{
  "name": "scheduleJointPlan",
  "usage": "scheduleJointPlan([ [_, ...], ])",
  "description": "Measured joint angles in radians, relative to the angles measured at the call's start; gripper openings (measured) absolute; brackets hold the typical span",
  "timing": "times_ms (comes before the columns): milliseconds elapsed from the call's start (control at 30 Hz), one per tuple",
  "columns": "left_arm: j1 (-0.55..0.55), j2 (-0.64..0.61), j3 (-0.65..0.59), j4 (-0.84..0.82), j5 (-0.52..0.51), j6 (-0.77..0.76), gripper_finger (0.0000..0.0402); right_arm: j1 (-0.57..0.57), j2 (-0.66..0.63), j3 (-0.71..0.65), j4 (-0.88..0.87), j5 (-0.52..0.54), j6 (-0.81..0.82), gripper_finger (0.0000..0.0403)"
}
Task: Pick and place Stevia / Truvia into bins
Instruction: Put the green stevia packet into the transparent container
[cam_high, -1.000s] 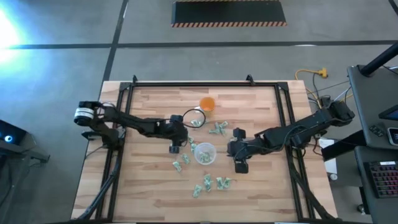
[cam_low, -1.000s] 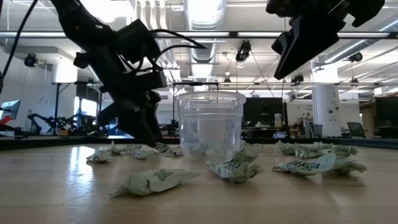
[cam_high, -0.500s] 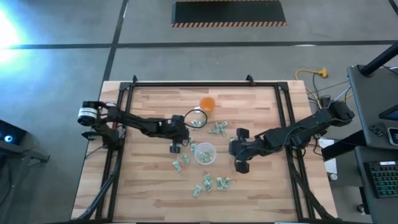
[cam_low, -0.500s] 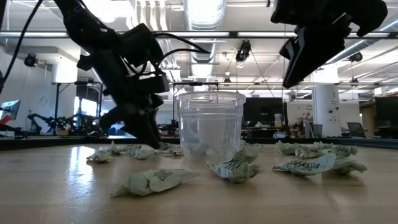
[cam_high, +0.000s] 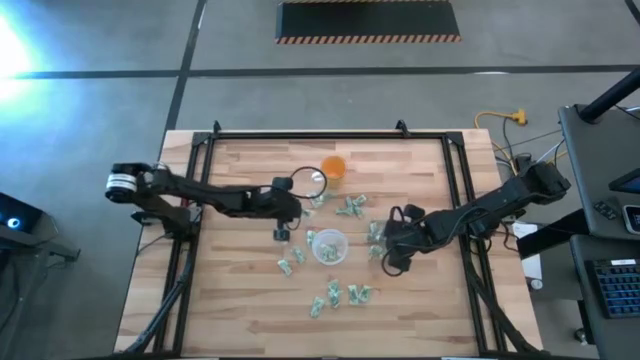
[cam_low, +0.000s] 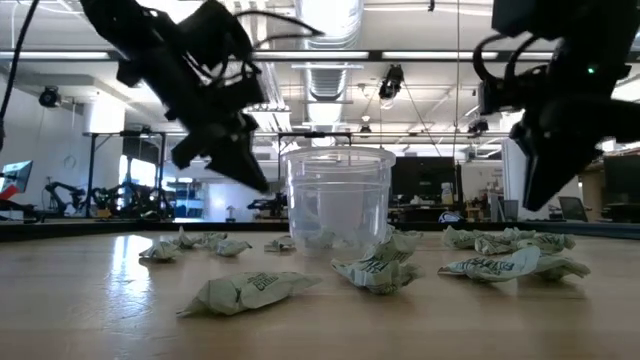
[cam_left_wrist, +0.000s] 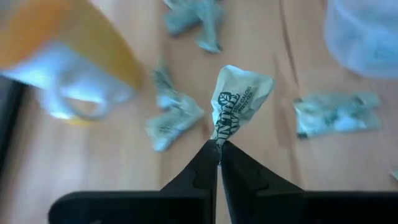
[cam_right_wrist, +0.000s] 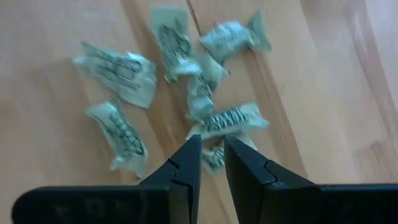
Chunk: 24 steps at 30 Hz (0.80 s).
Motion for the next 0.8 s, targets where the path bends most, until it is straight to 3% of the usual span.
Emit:
scheduleJointPlan([
  [133, -0.021, -0.084, -0.001, 0.011, -0.024, 0.000, 0.0000, 0.000, 0.000, -0.026, 0.001, 0.000, 0.014, 0.0058],
  [333, -0.073, -0.159, -0.006, 0.051, 0.105, 0.013, 0.0000, 0.000, 0.000, -0.046, 0.006, 0.000, 0.011, 0.0061],
  [800, -0.117, -0.071, 0.000, 0.158, 0.360, 0.086, 0.0000, 0.000, 0.000, -0.121, 0.132, -0.001, 0.007, 0.0061],
])
